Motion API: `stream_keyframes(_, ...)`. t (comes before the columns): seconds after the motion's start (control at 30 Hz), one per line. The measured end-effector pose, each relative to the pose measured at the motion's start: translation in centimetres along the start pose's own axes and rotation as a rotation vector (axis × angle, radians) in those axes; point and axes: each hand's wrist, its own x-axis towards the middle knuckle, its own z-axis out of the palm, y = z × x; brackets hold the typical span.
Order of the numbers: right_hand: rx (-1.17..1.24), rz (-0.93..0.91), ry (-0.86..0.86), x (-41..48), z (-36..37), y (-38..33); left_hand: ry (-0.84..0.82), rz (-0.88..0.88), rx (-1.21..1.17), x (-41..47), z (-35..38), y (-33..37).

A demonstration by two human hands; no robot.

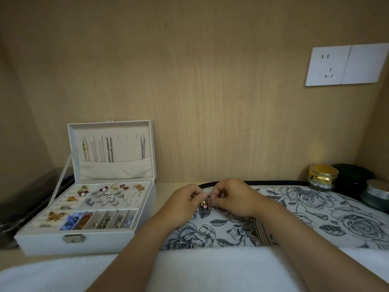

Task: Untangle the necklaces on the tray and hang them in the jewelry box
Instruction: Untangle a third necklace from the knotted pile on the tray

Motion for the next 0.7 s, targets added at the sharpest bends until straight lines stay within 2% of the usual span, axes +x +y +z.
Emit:
stream_keyframes(0.13, 0.413, 0.076, 0.071, -0.2, -0.7, -0.6, 0.052, -0.098, -0.308, -0.5, -0.4, 0.8)
stream_keyframes(0.3, 0.784, 0.120, 0.185, -0.2, -1.4, -1.8, 0.106, -0.143, -0.296, -0.4, -1.6, 1.7)
stream_keyframes(0.37, 0.858, 0.156, 0.246, -0.1, -1.5, -1.8, 0.102, -0.112, -0.138, -0.2, -2.3, 1.6)
stream_keyframes(0.5, 0.990, 0.254, 0.342, 0.2, -2.0, -1.2, 0.085, -0.041, 0.342, -0.3, -4.1, 1.2)
stream_keyframes(0.63, 0.816, 0.269, 0.397, 0.5, -2.3, -0.3, 0.076, -0.072, 0.629, -0.3, -5.2, 1.0)
stream_keyframes(0.7, 0.645, 0.245, 0.392, 0.4, -2.3, 0.2, 0.031, -0.116, 0.712, -0.3, -5.1, 0.8)
